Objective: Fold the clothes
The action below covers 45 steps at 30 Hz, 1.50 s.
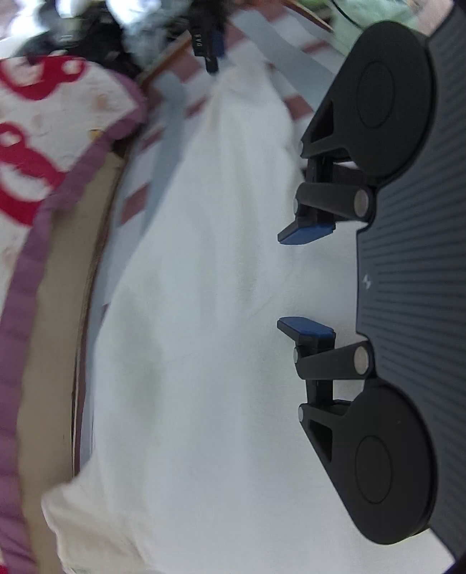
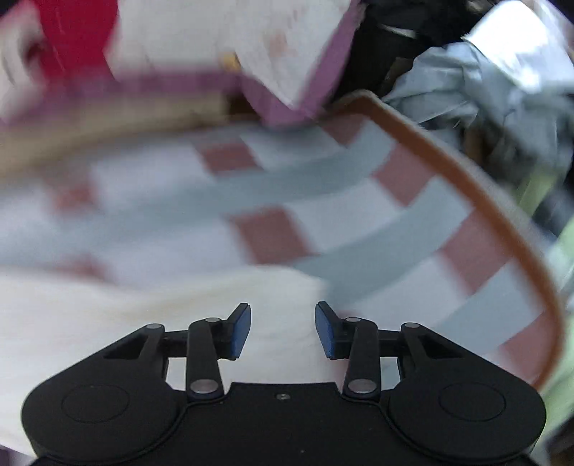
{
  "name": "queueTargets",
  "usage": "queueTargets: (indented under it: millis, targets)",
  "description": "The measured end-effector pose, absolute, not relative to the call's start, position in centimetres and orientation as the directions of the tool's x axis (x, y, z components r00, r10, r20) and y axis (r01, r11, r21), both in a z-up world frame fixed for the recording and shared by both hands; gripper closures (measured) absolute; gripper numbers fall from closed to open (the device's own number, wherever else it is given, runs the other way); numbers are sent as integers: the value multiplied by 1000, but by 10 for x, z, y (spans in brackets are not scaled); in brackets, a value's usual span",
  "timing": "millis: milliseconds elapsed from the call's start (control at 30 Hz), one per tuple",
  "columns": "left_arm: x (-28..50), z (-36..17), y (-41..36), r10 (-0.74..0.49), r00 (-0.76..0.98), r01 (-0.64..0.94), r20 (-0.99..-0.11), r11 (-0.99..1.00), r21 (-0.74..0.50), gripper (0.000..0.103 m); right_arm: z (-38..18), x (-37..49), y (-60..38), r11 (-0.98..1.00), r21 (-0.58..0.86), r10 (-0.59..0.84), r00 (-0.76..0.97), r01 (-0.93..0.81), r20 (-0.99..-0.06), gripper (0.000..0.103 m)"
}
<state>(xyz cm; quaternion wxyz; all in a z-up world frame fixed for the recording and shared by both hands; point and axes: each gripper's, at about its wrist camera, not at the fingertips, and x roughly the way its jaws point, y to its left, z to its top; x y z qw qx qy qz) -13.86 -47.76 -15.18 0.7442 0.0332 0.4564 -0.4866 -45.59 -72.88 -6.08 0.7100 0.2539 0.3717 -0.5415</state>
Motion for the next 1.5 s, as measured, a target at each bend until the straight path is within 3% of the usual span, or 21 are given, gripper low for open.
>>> queueTargets:
  millis: [200,400,500,533,633,833,1000,1033,1067,1100,1133,1300,1500]
  targets:
    - [-101,-131,-437,-712,244,720,-659,588,-368,59,-9,-363,-636,555,394,-443,661,733,-606,54]
    - [-23,-96,-392,-649,435,640,-625,711,-293,59,-4,-253,-591,688,539,-272,861,486,-429,48]
    - [20,-79,-387,-640,483,625,-598,730,-276,56,-31,-205,-587,710,455,-279,808,537,-518,49]
    - [33,-75,-389,-639,494,628,-589,731,-266,55,-42,-195,-590,719,421,-282,786,553,-550,54]
    - [69,-77,-415,-663,463,676,-588,694,-250,46,-67,-194,-602,736,355,-300,748,576,-592,55]
    - [130,-115,-481,-595,333,670,-731,695,-260,45,-111,-208,-635,707,303,-343,684,639,-644,55]
    - [149,-147,-501,-530,276,670,-801,704,-235,41,-109,-198,-619,791,123,-398,656,599,-641,55]
    - [148,-150,-503,-542,257,692,-800,681,-239,43,-110,-195,-616,805,104,-394,657,585,-642,55]
    - [146,-153,-504,-553,242,715,-797,657,-238,52,-111,-193,-613,818,85,-391,658,569,-644,55]
    - [140,-152,-505,-565,242,745,-789,629,-222,88,-114,-190,-611,822,74,-389,652,564,-651,55]
    - [133,-149,-505,-575,252,776,-778,601,-193,99,-120,-188,-611,820,67,-388,637,569,-665,55]
    - [95,-126,-498,-632,452,843,-629,533,71,99,-131,-185,-613,806,79,-383,618,586,-686,55]
    - [116,-119,-510,-635,496,803,-592,595,35,99,-132,-186,-617,786,140,-372,641,603,-671,53]
